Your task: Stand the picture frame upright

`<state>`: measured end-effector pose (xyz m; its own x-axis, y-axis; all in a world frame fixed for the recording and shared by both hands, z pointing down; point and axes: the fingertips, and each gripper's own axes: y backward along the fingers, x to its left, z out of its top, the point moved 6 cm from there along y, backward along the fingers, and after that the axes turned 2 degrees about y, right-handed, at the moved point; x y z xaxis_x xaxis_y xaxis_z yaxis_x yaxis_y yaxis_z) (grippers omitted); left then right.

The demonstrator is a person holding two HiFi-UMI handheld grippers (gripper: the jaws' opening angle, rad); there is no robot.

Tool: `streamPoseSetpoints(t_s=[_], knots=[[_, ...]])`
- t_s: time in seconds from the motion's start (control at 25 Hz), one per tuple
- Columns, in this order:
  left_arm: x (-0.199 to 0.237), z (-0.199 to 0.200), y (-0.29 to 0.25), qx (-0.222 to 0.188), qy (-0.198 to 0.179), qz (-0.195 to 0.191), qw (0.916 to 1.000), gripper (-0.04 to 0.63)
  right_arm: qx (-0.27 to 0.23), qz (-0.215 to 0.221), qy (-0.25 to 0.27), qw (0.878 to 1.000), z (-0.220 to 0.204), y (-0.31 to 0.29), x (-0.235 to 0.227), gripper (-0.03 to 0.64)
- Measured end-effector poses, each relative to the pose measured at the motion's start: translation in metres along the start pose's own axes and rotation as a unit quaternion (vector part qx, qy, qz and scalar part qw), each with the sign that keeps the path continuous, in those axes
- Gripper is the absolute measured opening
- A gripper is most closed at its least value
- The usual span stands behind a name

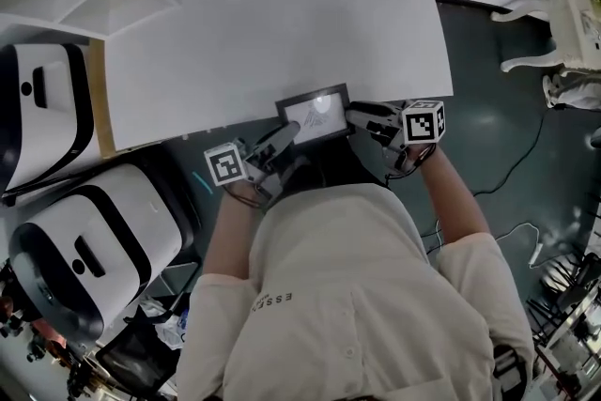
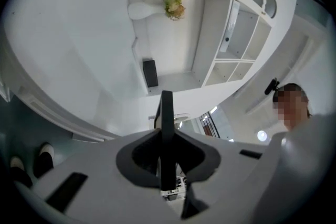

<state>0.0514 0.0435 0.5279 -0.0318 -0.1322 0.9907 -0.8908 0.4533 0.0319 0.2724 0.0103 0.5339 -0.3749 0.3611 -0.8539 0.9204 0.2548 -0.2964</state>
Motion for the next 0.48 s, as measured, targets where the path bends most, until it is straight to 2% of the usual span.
streamPoseSetpoints(t_s=[0.2,0.28,0.36,0.48], knots=[[-0.017,-0.010,0.010,0.016,-0.013,-0.016,0.9997,0.060,0.002,0.062,-0.003,0.998,-0.005,-0.010,0.023,0.175],[-0.020,-0.012,0.012,0.015,-0.012,-0.025,0.9995,0.060,0.010,0.072,0.002,0.997,-0.010,-0.014,0.028,0.159],[-0.021,-0.012,0.015,0.014,-0.012,-0.024,0.9995,0.060,0.014,0.074,0.008,0.997,-0.012,-0.016,0.032,0.115],[-0.021,-0.012,0.020,0.019,-0.020,-0.012,0.9996,0.060,0.012,0.075,0.011,0.997,-0.012,-0.017,0.037,0.110]])
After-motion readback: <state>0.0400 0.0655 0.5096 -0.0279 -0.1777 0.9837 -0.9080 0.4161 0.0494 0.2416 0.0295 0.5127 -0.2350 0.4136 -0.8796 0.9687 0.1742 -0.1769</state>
